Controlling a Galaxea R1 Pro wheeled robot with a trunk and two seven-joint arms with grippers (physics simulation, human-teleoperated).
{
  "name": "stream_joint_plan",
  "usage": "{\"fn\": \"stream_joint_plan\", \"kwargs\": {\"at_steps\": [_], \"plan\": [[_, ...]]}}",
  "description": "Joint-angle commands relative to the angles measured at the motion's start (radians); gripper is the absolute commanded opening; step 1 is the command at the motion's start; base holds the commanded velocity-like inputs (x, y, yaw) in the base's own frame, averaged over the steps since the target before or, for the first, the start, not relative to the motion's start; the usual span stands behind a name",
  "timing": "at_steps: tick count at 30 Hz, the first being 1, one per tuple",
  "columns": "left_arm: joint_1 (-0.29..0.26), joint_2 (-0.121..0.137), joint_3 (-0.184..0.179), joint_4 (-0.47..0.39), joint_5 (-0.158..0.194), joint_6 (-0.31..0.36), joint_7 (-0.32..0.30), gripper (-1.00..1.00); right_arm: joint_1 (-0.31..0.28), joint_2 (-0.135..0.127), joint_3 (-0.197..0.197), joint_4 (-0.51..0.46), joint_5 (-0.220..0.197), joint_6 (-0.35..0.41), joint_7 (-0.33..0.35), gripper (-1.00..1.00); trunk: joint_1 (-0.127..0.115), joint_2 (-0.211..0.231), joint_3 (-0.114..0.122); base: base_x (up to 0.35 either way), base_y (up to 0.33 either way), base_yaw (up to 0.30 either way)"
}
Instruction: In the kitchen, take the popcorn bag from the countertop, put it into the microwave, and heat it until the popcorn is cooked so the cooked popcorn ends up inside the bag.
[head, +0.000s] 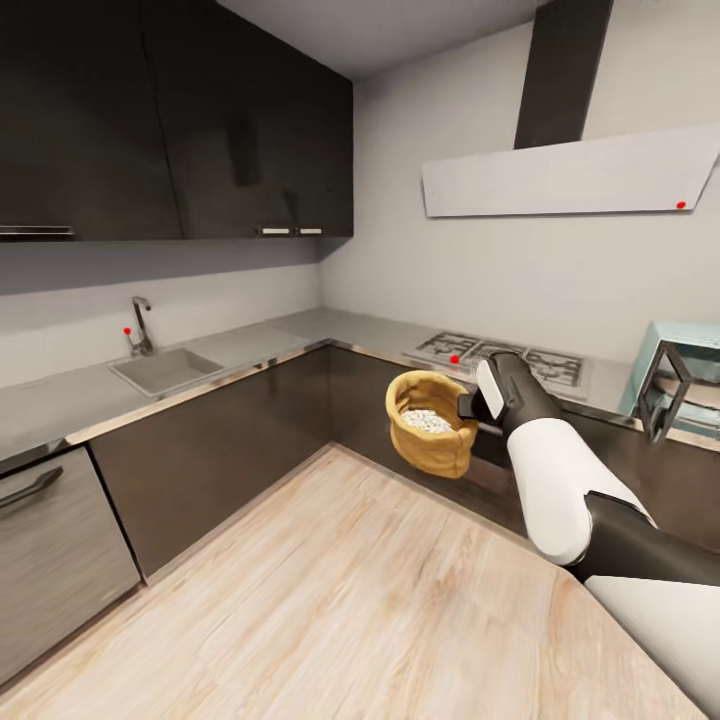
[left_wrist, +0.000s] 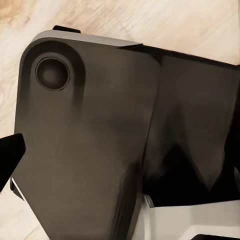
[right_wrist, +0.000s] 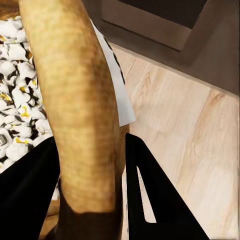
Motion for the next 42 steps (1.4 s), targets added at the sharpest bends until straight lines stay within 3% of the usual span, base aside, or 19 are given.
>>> {"fn": "stream_joint_plan", "kwargs": {"at_steps": [1,42], "plan": [[0.000,0.000,0.003,-0.001,0.005,-0.002,0.000,1.00,-0.001,0.000,-0.009,-0.001,0.009,0.002,0.004,-1.00,0.000,-0.001,-0.001,0.000,0.000,-0.250],[0.000,0.000,0.003,-0.001,0.005,-0.002,0.000,1.00,-0.001,-0.003,-0.011,-0.001,0.013,0.002,0.002,-1.00,0.000,-0.001,-0.001,0.000,0.000,-0.250]]}}
